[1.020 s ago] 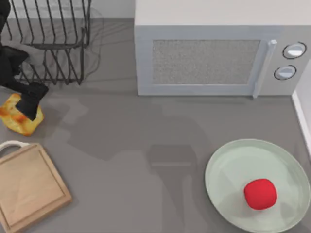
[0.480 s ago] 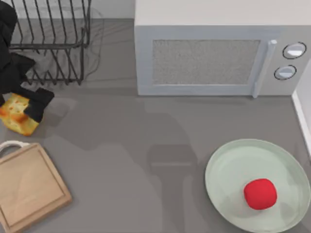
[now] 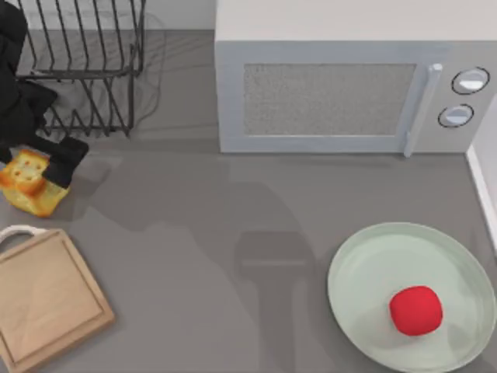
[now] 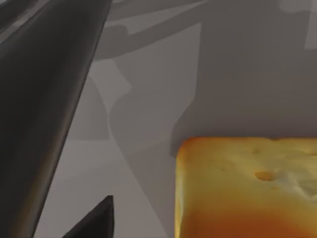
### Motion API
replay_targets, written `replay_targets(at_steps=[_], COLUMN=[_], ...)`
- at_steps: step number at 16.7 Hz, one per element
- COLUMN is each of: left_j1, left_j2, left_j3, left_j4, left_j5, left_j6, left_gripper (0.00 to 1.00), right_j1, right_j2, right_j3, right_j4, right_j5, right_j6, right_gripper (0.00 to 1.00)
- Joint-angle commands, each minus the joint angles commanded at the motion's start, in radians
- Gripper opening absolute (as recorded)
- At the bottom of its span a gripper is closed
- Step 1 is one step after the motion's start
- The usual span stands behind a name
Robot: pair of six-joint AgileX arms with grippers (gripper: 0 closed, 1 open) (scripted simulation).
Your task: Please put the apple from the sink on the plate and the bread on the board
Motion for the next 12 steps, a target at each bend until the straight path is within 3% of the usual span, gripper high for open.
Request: replay_targets(at_steps=[3, 12], left_j1=[0.0, 0.0], left_j2=[0.0, 0.0], left_j3=[0.0, 0.0], left_j4=[0.0, 0.0], left_j5=[0.0, 0.0], left_j6=[0.0, 0.0], left_gripper=[1.0, 0.32], right_j1=[0.0, 0.0], right_j2=[0.0, 0.0], right_j3=[0.0, 0.0], right_j4=[0.0, 0.0], right_j5=[0.0, 0.0], right_j6=[0.0, 0.0], right_gripper=[1.0, 1.0])
